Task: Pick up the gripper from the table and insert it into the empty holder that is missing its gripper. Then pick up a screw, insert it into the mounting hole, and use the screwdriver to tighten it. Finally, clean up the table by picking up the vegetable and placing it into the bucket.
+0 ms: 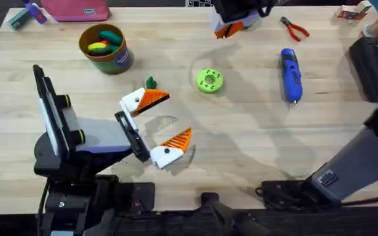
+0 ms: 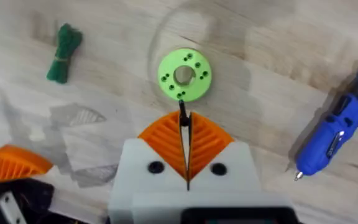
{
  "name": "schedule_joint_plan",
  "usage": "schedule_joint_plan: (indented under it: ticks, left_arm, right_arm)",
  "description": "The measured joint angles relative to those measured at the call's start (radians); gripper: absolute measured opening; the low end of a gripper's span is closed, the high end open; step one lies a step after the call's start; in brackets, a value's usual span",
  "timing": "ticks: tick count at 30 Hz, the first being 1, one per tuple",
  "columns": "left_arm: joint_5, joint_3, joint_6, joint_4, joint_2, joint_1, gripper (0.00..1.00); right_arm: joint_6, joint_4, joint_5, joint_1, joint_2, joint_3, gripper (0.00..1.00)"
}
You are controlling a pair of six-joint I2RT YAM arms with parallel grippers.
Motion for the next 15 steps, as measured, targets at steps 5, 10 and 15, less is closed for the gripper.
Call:
schedule_joint_plan:
  ticks: [5,10,15]
  left_arm:
    - [0.0,0.0,0.0,0.0,0.0,0.0,0.985]
    - [0.0,0.0,0.0,0.0,0.0,0.0,0.985]
    - [0.0,0.0,0.0,0.0,0.0,0.0,0.985]
  right_arm:
    - [-0.102,-0.014,-0.023,0.076,-0.045,0.02,0.006]
    - [-0.209,-0.065,-0.035,0.217,-0.048,0.083,0.006]
    - [-0.315,-0.101,-0.043,0.337,-0.048,0.089,0.005]
